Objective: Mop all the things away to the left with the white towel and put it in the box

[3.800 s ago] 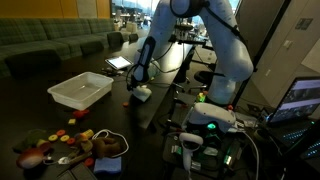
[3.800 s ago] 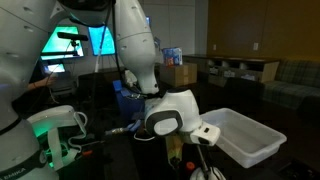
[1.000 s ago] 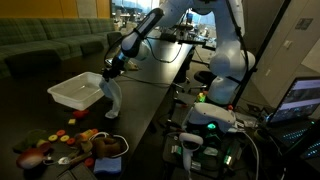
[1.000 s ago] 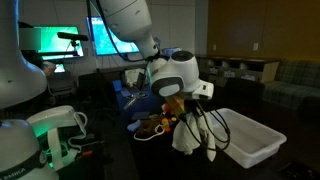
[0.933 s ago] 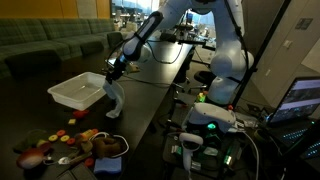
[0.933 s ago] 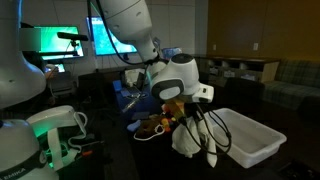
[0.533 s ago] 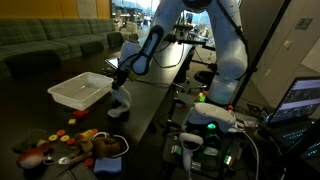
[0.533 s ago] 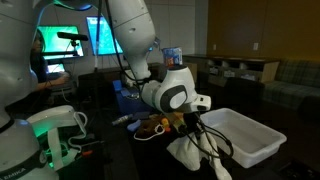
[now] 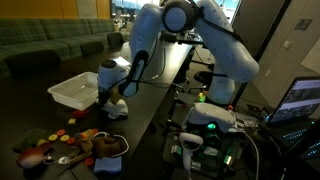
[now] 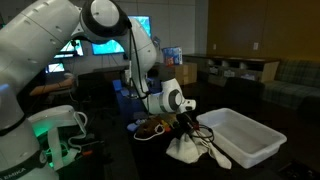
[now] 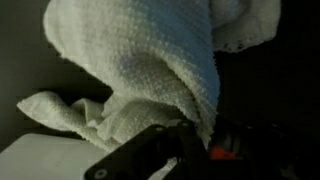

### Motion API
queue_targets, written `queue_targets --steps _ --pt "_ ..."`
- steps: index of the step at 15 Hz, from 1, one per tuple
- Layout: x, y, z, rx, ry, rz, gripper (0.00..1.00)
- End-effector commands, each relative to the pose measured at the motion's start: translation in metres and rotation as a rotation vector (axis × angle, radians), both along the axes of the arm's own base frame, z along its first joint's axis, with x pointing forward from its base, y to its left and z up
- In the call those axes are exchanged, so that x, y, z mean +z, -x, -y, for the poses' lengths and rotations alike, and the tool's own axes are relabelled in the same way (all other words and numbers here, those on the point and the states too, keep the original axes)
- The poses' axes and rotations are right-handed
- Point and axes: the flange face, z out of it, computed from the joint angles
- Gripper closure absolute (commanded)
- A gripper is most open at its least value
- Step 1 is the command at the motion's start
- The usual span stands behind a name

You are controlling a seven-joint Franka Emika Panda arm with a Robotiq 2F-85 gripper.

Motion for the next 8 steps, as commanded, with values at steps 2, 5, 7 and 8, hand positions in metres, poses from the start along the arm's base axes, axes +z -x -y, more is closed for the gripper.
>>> queue_targets --steps 2,5,7,8 --pt "-0.034 -0.014 -0.057 0.023 0.020 0.004 0.94" --pt "-0.037 -0.018 -0.085 0.040 0.006 0.012 0.94" --pt "-0.031 -0.025 -0.102 0.061 -0.003 0.044 0.94" --pt "-0.029 -0.029 -0.110 0.072 -0.005 0.061 0.94"
